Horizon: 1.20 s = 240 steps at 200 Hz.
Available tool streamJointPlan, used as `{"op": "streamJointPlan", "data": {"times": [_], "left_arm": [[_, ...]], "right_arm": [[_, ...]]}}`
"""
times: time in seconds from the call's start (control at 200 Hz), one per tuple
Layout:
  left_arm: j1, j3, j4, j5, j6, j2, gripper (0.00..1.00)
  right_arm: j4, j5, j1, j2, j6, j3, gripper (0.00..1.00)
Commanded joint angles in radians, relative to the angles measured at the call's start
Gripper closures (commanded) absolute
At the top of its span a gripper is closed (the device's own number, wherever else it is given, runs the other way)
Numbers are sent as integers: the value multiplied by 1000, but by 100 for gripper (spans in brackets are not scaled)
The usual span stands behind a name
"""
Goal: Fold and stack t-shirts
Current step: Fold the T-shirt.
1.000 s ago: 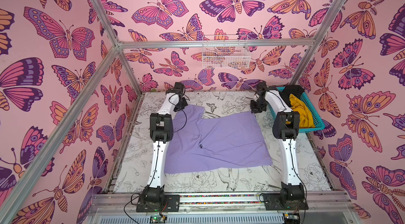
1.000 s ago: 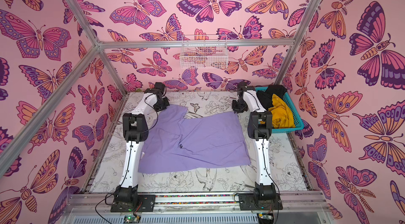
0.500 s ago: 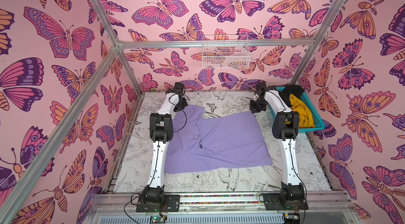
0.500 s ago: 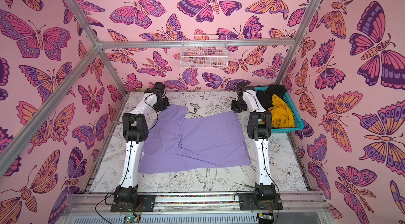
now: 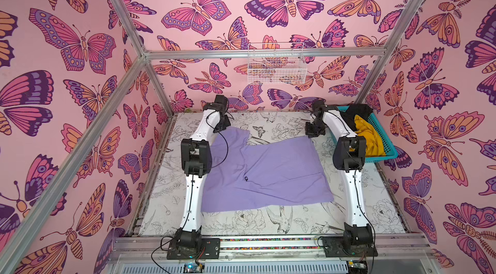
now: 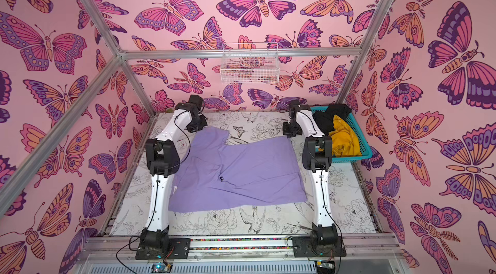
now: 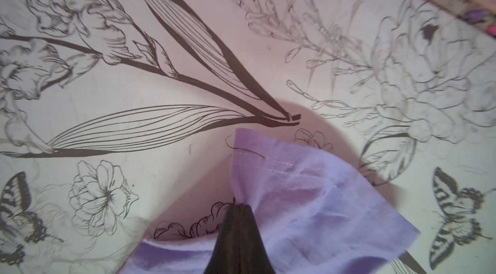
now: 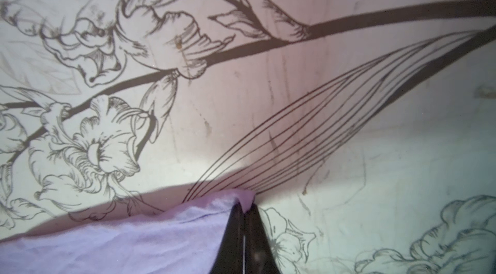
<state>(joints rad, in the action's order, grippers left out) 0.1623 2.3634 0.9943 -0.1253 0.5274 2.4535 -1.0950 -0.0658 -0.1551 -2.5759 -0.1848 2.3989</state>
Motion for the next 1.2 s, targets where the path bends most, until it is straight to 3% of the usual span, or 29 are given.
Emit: {"op": "streamJointPlan", "data": {"times": [0.0,0.431,0.897,1.197], "left_arm": [[3,-3,14,-45,-21,-58,100],[27,-132,12,-93,-18,-155,100],[75,-372,10,-179,-9,-417,100],[136,-671,-23,-207,57,-608,99]], "right_arm": [[11,38,-9,85,25,-17,100],[-32,77,-10,204,50,-84,100],[63,67,-33,421,25,-447,100],[109,79,-70,572,2,-668,100]]}}
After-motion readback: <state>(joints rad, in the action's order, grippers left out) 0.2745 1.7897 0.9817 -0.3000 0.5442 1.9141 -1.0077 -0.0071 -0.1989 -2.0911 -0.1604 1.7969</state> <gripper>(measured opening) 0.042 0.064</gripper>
